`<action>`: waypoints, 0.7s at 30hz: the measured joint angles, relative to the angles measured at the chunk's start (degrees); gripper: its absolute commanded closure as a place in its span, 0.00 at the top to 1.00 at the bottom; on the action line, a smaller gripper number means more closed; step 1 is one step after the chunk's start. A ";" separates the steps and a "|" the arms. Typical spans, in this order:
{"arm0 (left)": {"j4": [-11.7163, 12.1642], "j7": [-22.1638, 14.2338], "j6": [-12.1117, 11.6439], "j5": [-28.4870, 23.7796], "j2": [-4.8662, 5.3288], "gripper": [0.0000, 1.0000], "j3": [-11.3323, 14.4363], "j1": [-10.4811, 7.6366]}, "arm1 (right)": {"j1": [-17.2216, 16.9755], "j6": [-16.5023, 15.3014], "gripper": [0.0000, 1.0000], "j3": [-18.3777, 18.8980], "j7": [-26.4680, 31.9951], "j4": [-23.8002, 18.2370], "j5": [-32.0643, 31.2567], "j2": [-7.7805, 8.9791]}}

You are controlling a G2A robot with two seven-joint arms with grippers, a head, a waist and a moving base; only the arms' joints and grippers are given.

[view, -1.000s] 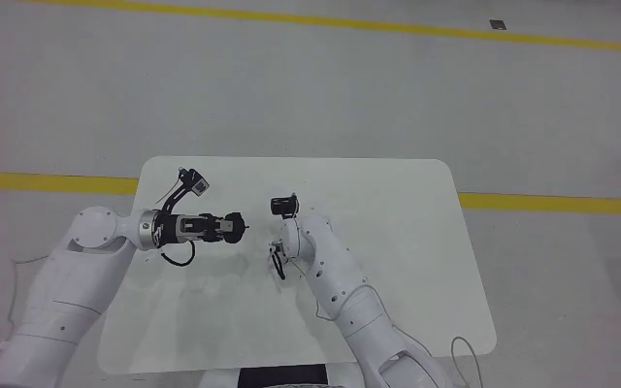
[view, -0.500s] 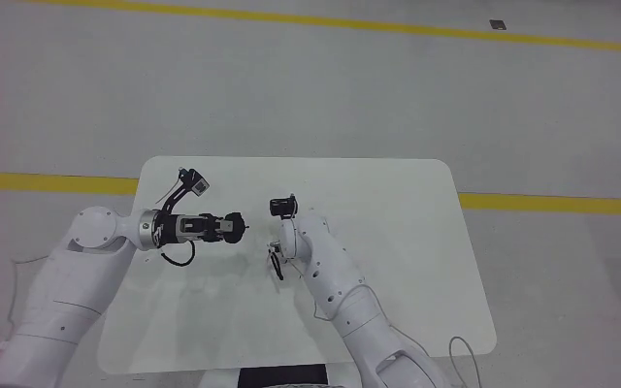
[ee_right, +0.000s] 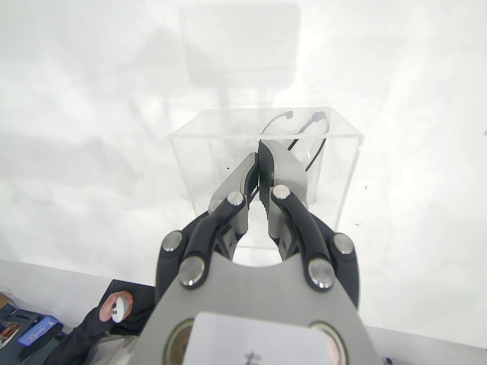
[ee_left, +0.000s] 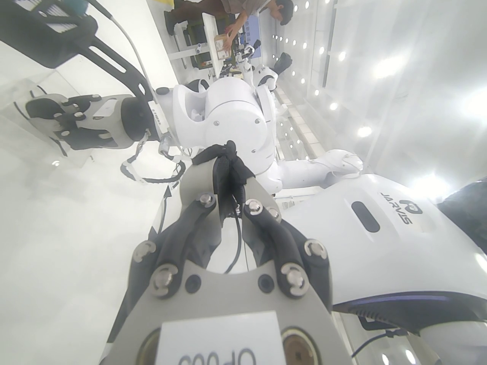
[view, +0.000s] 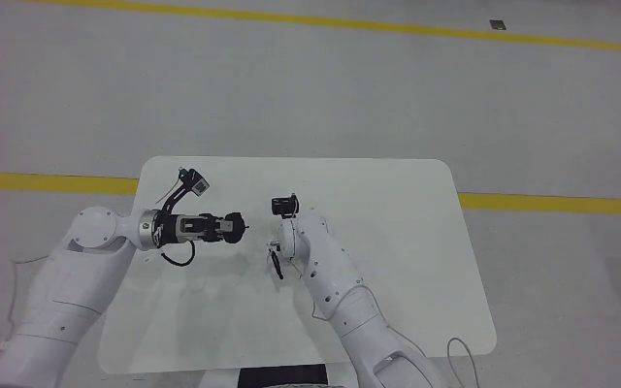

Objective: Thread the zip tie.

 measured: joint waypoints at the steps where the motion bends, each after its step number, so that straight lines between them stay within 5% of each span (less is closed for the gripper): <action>1: 0.00 0.00 0.00 0.00 0.00 0.00 0.00 0.00 | -0.29 0.00 0.00 0.26 0.03 -0.74 0.32 0.00; 14: 0.00 0.00 0.00 0.00 0.00 0.00 0.00 0.00 | -8.08 -7.40 0.00 8.42 -1.15 -16.33 12.64 1.88; 21: 0.00 0.00 0.00 0.00 0.00 0.00 0.00 0.00 | -11.32 -11.43 0.00 11.13 -3.83 -20.27 19.42 2.81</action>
